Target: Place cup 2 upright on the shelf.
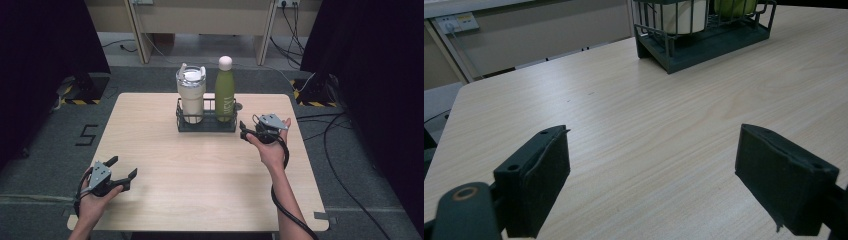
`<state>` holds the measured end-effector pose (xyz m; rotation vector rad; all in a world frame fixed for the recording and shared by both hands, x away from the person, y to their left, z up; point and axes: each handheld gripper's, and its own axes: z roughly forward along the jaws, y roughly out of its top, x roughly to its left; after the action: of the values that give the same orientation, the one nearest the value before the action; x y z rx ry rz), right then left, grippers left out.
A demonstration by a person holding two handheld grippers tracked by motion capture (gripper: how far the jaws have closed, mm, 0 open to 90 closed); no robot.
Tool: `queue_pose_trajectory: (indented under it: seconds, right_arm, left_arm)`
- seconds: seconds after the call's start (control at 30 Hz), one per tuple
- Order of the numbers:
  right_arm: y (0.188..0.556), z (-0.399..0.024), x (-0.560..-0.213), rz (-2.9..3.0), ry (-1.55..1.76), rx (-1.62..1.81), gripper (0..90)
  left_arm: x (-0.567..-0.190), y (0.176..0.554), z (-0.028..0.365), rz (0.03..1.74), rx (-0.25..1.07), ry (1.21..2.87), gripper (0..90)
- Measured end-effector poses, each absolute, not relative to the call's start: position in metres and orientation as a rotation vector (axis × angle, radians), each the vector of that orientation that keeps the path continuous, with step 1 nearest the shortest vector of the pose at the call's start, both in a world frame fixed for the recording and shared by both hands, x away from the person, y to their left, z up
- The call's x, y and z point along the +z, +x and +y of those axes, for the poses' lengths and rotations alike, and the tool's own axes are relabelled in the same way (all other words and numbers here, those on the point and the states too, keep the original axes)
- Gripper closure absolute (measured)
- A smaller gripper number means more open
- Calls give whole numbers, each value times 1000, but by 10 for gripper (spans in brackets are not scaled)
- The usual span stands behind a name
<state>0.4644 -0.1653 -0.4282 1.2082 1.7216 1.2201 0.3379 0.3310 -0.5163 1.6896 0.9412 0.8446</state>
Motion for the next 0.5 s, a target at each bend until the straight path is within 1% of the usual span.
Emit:
queue_pose_trajectory:
  seconds: [0.5]
  right_arm:
    - [442, -189, -439, 1709, 1236, 1194, 152]
  left_arm:
    - [-516, 338, 330, 943, 846, 1692, 136]
